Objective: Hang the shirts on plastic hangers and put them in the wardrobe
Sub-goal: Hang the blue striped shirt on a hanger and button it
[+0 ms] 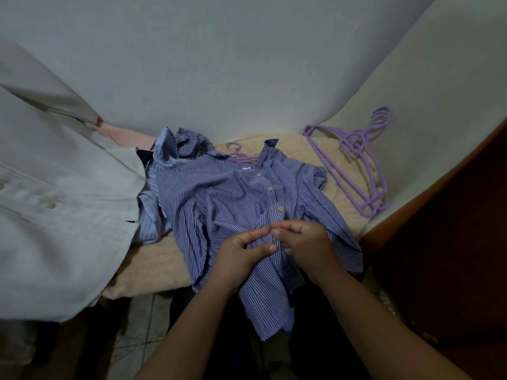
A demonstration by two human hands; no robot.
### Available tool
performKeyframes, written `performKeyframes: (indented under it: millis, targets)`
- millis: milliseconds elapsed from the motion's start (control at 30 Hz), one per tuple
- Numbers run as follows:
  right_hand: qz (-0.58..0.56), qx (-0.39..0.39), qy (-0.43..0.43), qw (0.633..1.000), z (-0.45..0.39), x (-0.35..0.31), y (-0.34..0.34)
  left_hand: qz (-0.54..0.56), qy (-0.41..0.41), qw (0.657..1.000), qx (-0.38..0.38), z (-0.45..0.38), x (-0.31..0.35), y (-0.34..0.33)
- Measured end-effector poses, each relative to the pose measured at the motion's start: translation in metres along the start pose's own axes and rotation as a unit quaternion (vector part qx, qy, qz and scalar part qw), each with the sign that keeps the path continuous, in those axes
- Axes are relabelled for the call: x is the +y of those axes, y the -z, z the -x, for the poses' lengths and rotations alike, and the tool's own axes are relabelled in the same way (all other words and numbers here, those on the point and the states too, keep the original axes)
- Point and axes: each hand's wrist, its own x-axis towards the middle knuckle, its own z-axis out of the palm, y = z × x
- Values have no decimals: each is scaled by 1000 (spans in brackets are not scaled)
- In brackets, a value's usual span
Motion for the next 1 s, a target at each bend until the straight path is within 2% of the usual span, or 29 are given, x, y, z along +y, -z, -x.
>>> performKeyframes:
  millis: [267, 400, 667, 800, 1000]
  targets:
    - [-55, 11, 3, 998, 4, 7, -9, 9, 22, 999, -36, 2, -8, 5]
    - [-83, 0, -12, 997, 5, 15, -17, 66, 35, 996, -41, 7, -10, 6]
    - [-100, -79, -53, 990, 5, 25, -21, 84, 71, 994, 23, 9, -12, 17]
    - [-61, -109, -71, 990, -1, 25, -18, 65, 73, 994, 43, 10, -18, 18]
    - [-29, -103, -93, 990, -22, 23, -18, 43, 39, 995, 81, -3, -7, 24]
